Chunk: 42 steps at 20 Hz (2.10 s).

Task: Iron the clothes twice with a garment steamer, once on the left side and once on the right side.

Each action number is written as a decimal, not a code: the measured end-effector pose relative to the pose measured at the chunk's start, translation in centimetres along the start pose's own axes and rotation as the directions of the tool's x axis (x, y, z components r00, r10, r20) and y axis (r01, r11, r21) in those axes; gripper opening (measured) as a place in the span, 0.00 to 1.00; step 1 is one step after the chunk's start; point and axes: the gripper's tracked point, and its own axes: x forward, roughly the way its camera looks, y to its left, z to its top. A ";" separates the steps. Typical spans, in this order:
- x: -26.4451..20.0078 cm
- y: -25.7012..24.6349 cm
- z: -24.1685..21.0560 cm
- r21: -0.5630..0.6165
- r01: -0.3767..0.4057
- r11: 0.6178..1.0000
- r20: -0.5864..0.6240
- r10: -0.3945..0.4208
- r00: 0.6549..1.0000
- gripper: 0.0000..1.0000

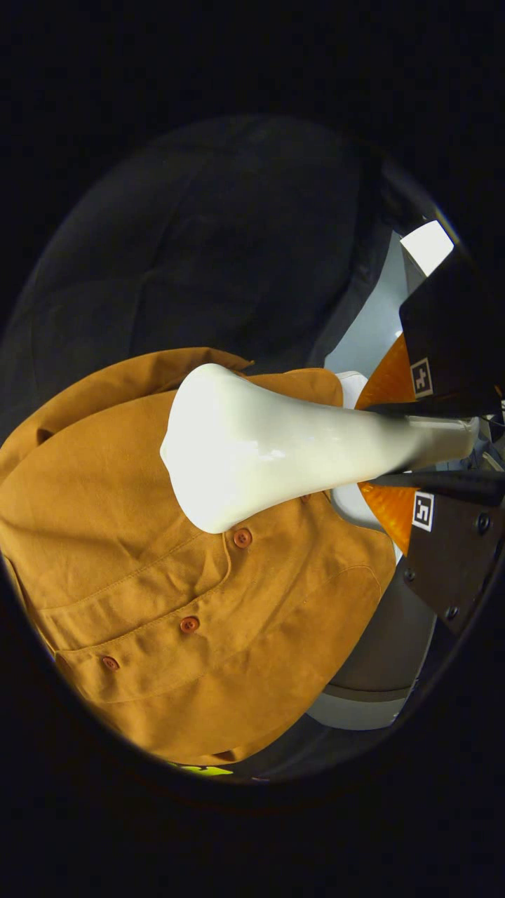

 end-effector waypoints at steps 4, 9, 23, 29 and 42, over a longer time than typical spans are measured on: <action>-3.0 -0.3 0.5 -0.012 0.027 1.000 0.045 -0.027 0.999 0.34; -8.8 2.5 4.5 -0.047 0.006 0.999 0.193 0.003 0.981 0.34; -23.8 20.1 11.1 -0.320 -0.104 0.942 0.491 0.259 0.832 0.33; -28.2 29.5 8.0 -0.416 -0.223 0.882 0.479 0.421 0.770 0.33; -35.4 41.8 1.0 -0.493 -0.318 0.810 0.457 0.552 0.697 0.33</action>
